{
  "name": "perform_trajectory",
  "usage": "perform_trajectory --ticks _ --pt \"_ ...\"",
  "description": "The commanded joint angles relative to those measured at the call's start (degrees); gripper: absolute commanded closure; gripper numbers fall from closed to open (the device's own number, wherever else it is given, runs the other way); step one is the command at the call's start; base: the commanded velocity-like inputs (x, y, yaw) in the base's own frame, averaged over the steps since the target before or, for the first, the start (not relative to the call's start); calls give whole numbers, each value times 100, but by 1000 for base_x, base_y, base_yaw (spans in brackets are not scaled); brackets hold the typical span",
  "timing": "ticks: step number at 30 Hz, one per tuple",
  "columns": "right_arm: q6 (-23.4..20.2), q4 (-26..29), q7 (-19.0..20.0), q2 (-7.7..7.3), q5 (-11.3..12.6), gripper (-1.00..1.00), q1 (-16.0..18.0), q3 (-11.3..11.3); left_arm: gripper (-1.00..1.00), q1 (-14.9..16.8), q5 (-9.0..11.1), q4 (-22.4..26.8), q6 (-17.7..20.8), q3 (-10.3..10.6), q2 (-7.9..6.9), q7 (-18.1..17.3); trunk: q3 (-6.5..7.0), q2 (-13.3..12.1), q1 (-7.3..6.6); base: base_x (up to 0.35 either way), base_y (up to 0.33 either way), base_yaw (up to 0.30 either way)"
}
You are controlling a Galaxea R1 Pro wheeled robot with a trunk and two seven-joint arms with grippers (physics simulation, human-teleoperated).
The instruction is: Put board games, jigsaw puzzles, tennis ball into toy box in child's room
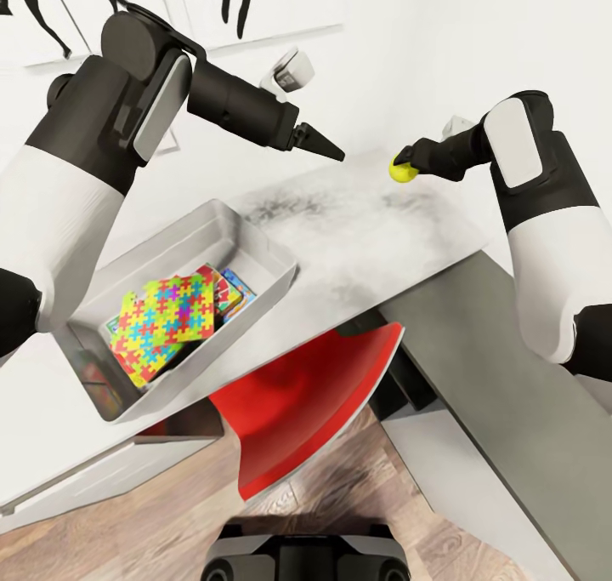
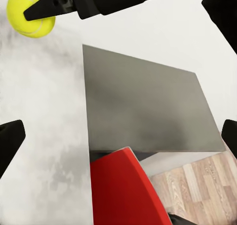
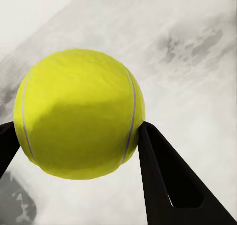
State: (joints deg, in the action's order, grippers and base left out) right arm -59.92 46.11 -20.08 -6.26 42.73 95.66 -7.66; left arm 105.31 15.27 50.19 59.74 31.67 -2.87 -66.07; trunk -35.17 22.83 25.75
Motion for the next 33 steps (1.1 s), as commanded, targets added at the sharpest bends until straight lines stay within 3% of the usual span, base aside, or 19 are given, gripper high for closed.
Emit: perform_trajectory --ticks 1,25,33 --pt "-8 5 -74 -7 77 100 5 -25 -100 7 11 -1 26 15 -4 -11 2 9 4 0 0 0" --pt "-8 11 -66 -24 81 100 5 -16 -100 -2 18 149 26 23 -45 -11 231 9 4 0 0 0" --pt "-8 12 -74 -32 455 100 5 -16 -100 -2 19 182 26 23 -97 -11 307 9 4 0 0 0"
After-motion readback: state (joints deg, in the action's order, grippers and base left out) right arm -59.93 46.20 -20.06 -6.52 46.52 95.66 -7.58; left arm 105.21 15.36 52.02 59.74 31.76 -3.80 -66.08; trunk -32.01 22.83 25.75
